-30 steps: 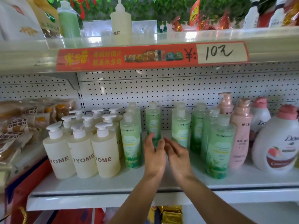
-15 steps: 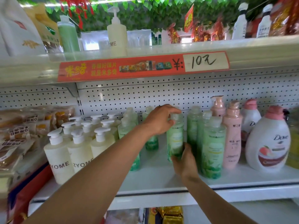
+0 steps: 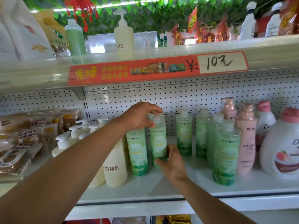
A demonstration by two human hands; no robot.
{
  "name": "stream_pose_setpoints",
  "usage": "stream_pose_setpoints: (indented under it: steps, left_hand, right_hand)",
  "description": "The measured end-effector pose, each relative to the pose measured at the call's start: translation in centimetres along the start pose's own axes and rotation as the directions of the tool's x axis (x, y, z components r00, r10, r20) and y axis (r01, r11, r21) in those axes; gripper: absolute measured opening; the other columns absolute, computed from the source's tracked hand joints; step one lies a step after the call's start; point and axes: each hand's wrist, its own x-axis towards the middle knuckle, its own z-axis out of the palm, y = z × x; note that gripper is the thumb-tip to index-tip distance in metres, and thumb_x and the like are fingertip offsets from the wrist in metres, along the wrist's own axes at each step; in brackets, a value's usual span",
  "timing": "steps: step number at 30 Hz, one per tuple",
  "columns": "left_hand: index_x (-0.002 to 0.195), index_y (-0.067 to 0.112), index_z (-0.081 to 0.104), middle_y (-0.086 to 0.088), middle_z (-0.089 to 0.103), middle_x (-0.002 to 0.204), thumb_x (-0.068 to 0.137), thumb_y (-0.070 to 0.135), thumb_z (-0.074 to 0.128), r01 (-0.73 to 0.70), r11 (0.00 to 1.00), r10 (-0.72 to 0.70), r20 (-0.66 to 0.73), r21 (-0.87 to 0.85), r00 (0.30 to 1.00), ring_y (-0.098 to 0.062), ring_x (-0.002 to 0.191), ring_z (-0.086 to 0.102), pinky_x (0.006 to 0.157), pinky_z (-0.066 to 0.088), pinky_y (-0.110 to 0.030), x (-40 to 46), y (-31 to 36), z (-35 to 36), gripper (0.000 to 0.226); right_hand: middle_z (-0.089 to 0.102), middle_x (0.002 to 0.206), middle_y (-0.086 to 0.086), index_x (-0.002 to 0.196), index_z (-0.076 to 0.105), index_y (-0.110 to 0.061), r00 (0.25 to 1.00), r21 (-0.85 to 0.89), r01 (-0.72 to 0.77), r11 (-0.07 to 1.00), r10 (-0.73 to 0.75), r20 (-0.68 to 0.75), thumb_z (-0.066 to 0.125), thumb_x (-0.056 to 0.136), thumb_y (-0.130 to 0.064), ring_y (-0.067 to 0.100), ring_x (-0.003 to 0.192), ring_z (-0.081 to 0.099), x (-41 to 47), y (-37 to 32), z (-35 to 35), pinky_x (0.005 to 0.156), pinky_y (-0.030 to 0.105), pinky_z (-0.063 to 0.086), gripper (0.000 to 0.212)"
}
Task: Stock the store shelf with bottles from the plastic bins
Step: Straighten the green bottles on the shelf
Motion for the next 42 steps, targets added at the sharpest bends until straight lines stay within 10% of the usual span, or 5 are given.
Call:
stream_pose_setpoints:
  steps: [7,13,29,37,42]
  left_hand:
    - [0.148,0.044,0.025,0.009,0.027,0.157,0.067,0.034,0.087,0.113,0.993,-0.104,0.216,-0.032,0.971,-0.015,0.141,0.031,0.109,0.032,-0.03,1.4,-2.5,-1.1,0.102]
    - [0.146,0.048,0.029,0.01,0.023,0.158,0.07,0.05,0.081,0.145,0.989,-0.148,0.396,0.038,0.906,-0.015,0.142,0.03,0.102,0.034,-0.028,3.4,-2.4,-1.9,0.092]
    - [0.145,0.041,0.037,0.005,0.032,0.156,0.079,0.046,0.075,0.122,0.992,-0.103,0.384,-0.024,0.918,-0.01,0.143,0.03,0.111,0.031,-0.031,3.9,-3.7,-1.8,0.077]
    - [0.139,0.037,0.046,0.01,0.042,0.149,0.088,0.04,0.067,-0.06,0.958,0.113,0.177,-0.282,0.978,-0.007,0.137,0.037,0.105,0.036,-0.029,3.6,1.2,0.3,0.055]
    - [0.147,0.027,0.036,-0.002,0.031,0.155,0.103,0.024,0.042,-0.1,0.989,0.12,0.195,-0.111,0.973,-0.019,0.14,0.034,0.111,0.033,-0.035,6.1,4.9,3.4,0.045]
  right_hand:
    - [0.011,0.157,-0.004,0.154,0.001,-0.022,0.981,0.156,-0.08,0.985,0.05,0.188,0.078,0.069,-0.01,0.016,0.14,0.023,1.6,0.2,0.6,0.111,0.025,0.02,0.115]
    - [0.051,0.132,0.0,0.148,0.016,-0.031,0.929,0.216,-0.093,0.972,0.007,0.37,0.078,0.06,-0.003,0.012,0.113,0.056,3.3,0.0,-0.5,0.09,0.032,0.054,0.112]
    - [0.046,0.14,-0.002,0.149,0.02,-0.028,0.931,0.33,-0.043,0.943,-0.083,0.357,0.076,0.066,0.007,0.014,0.128,0.048,2.9,-0.9,-0.2,0.099,0.034,0.049,0.106]
    - [0.055,0.111,-0.007,0.115,0.054,-0.024,0.968,0.164,0.108,0.981,-0.065,-0.244,0.054,0.085,0.007,0.016,0.105,0.056,-0.2,0.5,-2.4,0.09,0.027,0.048,0.043]
    - [0.031,0.149,0.012,0.149,0.025,-0.007,0.945,0.003,0.11,0.994,-0.104,-0.311,0.063,0.085,0.001,0.026,0.139,0.029,-0.3,1.2,-3.7,0.116,0.04,0.027,0.075]
